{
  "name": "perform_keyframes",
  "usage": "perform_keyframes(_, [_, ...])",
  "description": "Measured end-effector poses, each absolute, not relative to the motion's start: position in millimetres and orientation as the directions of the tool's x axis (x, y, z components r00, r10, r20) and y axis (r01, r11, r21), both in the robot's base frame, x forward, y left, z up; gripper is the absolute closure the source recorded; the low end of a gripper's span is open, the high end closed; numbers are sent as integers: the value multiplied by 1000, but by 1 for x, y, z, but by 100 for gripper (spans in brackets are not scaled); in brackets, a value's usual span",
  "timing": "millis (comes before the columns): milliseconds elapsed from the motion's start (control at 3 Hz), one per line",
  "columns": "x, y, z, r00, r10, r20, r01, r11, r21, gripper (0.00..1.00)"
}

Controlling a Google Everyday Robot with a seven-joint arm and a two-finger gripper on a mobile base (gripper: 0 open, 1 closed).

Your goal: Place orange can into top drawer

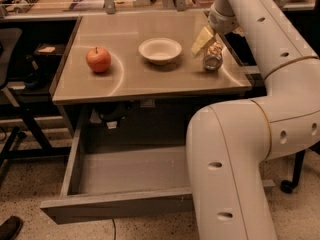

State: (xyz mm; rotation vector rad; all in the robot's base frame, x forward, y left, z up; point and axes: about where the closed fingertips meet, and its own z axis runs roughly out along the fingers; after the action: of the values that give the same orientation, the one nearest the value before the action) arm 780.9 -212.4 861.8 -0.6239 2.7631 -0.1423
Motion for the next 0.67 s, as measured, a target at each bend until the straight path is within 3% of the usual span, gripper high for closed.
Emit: perform_keyframes(667, [793, -203, 848, -854, -452, -257, -417, 891, -180, 0])
